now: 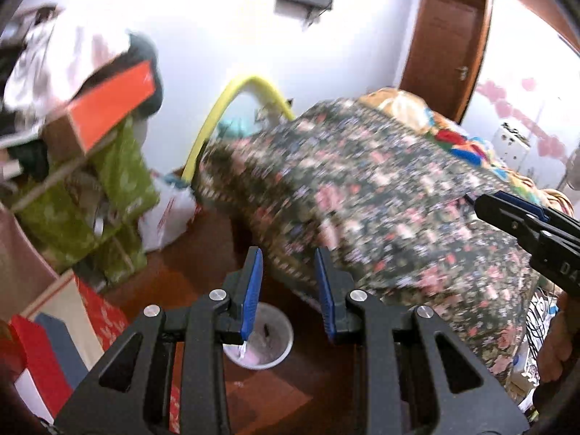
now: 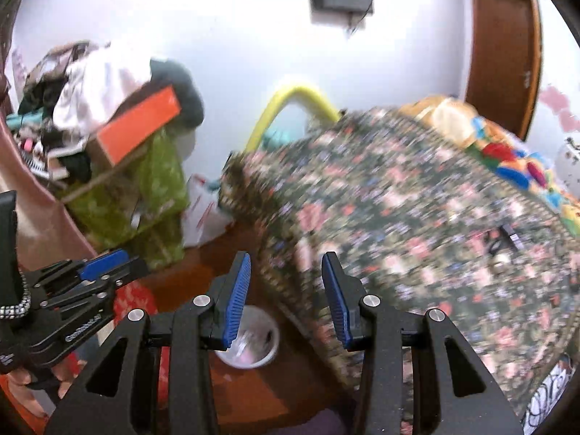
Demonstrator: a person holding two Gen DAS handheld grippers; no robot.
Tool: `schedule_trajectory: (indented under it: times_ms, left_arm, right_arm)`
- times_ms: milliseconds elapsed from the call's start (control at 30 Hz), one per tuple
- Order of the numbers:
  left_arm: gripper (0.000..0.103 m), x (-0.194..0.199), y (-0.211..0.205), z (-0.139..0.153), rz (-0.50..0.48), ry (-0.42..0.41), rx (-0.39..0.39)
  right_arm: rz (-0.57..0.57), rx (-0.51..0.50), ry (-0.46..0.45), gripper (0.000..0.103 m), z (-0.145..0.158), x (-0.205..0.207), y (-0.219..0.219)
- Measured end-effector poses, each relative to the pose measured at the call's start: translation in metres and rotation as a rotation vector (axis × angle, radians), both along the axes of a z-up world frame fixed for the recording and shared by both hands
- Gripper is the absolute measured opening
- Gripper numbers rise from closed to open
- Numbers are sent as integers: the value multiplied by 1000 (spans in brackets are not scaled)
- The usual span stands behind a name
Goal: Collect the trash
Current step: 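Carry razor and marker to the white bin and open both grippers, then move both grippers back over the bed items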
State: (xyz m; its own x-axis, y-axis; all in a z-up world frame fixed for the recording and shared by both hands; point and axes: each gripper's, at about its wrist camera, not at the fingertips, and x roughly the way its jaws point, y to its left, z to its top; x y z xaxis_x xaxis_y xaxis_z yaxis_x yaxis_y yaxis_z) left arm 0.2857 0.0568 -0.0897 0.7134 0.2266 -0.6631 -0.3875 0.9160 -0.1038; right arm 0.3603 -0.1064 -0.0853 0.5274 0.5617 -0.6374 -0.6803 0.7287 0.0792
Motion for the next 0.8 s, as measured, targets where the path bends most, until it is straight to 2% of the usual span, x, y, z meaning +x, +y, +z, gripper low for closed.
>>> schedule_trajectory:
  times_ms: [133,333,467,667,700,800]
  left_arm:
    - [33,8,-36,27,-55,-60,14]
    - [48,35,-91,52,-135,-121,39]
    - [57,63,-130,56,-190,-136,48]
    - [62,114,-183,47,-284,-108,20]
    - [67,126,-192,44,-298,-101,17]
    - [77,153,-216,35,-319,-87,26]
  right_arm:
    - [-52,18,-91,37,22,-3,-36]
    - [-144,32,-161,38,41,3,-89]
    - [-214,36,-171,38,47,15,-127]
    - [-327,5,-178,38,49,47,-188]
    - [-342,-2,-179,40,48,51,-197]
    - [-387,-10,-165,67,43,70,-223]
